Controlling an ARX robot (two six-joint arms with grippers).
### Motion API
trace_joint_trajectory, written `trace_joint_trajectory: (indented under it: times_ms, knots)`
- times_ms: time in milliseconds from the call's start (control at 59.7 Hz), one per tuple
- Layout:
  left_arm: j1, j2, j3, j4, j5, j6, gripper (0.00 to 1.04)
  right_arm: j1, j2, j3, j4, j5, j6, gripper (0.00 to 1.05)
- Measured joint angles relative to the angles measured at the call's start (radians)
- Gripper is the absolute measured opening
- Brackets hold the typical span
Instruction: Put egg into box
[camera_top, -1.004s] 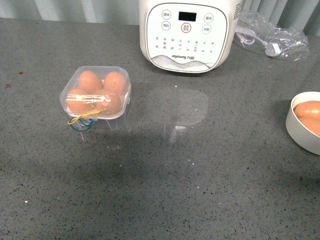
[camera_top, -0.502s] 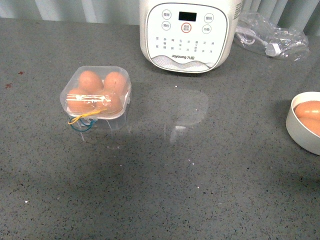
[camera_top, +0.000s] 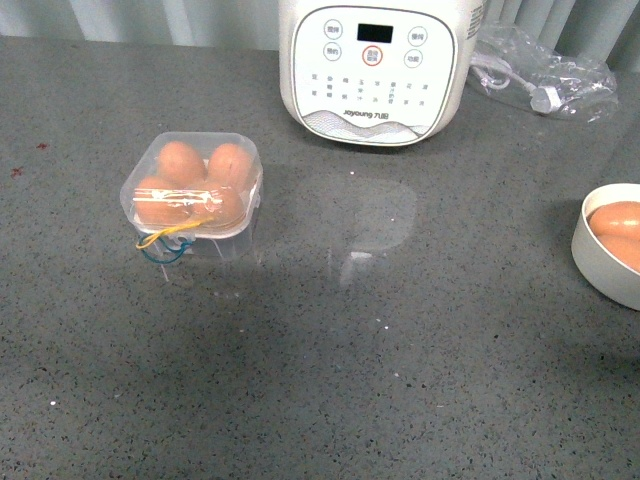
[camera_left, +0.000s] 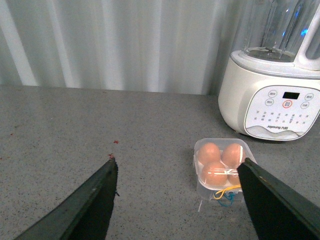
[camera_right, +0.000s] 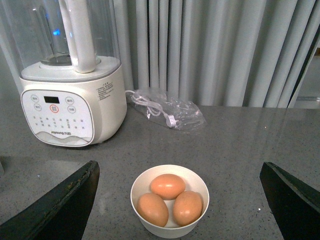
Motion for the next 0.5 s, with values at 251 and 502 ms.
trace_joint_trajectory:
  times_ms: [251,502]
  knots:
    - [0.000,0.000,0.000,0.000,0.000,0.001,0.98,0.000,0.000,0.000,0.000,0.000,0.000,0.97]
    - [0.000,0.000,0.000,0.000,0.000,0.001,0.98,0.000,0.000,0.000,0.000,0.000,0.000,0.97]
